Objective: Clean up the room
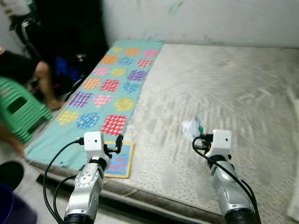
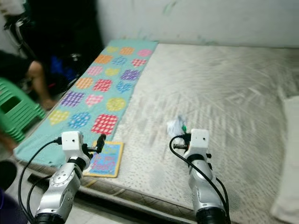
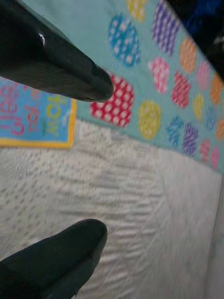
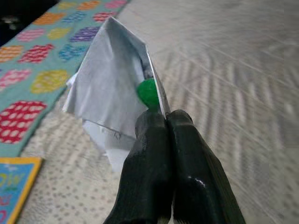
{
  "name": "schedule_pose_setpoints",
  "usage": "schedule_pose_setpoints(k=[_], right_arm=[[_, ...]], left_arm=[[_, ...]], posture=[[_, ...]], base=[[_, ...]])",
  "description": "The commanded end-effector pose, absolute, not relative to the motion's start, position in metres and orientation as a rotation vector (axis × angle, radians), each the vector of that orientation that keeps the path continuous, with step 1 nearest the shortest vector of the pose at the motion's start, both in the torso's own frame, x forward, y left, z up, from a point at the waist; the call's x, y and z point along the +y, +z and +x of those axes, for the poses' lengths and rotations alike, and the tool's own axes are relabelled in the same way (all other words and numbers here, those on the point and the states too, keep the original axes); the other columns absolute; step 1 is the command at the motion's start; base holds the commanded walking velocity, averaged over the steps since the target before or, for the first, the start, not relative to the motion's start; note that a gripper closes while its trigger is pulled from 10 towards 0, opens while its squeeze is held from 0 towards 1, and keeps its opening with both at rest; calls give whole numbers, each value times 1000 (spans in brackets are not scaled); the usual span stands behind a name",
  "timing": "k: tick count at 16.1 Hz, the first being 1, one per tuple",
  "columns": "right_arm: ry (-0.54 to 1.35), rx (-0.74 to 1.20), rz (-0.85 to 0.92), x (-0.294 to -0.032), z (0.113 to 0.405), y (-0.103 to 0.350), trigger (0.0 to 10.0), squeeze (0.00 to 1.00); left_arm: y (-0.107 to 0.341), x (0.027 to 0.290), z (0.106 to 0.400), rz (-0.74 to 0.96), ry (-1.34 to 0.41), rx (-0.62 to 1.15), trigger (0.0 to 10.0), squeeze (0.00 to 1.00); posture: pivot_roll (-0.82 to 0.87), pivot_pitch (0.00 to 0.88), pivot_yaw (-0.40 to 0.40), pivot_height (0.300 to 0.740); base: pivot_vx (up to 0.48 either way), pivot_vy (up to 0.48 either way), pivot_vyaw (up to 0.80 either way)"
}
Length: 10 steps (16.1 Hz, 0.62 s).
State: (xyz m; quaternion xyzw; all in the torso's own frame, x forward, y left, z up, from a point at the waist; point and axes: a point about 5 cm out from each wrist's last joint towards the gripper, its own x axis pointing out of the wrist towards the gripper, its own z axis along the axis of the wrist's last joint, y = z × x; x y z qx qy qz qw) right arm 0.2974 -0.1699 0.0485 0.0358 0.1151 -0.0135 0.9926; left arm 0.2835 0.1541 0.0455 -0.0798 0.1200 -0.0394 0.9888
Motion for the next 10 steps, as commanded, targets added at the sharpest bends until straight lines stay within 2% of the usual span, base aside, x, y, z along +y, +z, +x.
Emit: schedule_pose_setpoints(k=[1,8,10], right_arm=[[-43,221,75,-167,303,49,10000,0],[-131,264,97,-184,302,37,10000,0],[-121,257,83,-182,304,39,10000,0]], left_arm=[[40,161,283,-168,-70,268,10000,0],[35,158,287,-203,-84,276,10000,0],[35,159,288,-213,-77,273,10000,0]], posture=[[-67,0,129,740],[-59,0,86,740],[-55,0,82,740]], base=[[0,0,0],[0,0,0],[0,0,-550]])
